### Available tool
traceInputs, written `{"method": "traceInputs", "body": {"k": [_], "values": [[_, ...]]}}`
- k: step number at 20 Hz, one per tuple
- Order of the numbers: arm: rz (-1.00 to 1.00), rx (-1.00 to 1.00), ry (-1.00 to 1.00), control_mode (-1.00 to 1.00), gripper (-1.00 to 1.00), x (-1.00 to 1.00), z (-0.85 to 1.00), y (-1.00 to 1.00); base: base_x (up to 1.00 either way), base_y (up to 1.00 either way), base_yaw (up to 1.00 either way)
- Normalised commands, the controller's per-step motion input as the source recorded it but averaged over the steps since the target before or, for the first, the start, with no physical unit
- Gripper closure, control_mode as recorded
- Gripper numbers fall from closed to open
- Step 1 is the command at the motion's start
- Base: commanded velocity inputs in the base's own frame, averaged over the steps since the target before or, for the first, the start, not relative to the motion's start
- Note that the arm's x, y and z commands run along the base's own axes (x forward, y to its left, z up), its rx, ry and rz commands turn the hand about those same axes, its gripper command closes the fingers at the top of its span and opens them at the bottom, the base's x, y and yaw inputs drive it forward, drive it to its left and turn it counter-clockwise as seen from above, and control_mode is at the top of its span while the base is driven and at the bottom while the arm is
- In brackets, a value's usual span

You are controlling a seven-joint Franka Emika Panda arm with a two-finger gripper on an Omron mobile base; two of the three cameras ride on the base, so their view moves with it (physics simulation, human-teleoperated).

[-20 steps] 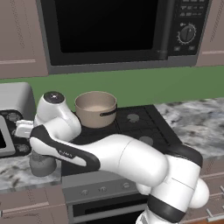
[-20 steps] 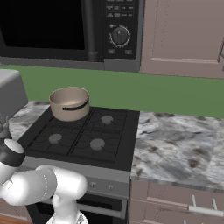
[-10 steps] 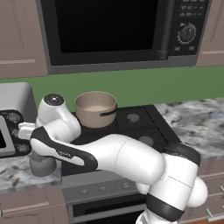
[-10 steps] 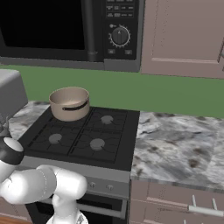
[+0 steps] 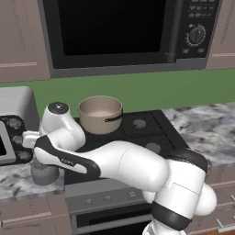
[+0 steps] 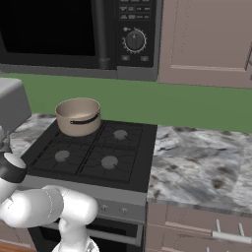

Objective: Pick the kettle from the counter and place it on a stove burner. Then turn the burner on.

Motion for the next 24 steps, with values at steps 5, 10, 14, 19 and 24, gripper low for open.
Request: {"method": "traceInputs", "body": {"k": [5, 10, 14, 19, 24], "values": [[0.00, -0.05, 0.00, -1.00, -1.00, 0.20, -0.16, 0.00, 0.00, 0.00, 0.00], [0.00, -0.01, 0.00, -1.00, -1.00, 0.29, -0.08, 0.17, 0.00, 0.00, 0.00], [0.00, 0.00, 0.00, -1.00, -1.00, 0.27, -0.09, 0.26, 0.00, 0.00, 0.00], [0.03, 0.00, 0.00, -1.00, -1.00, 0.13, -0.13, 0.19, 0.00, 0.00, 0.00], [0.03, 0.00, 0.00, -1.00, -1.00, 0.01, -0.24, 0.13, 0.00, 0.00, 0.00]]}}
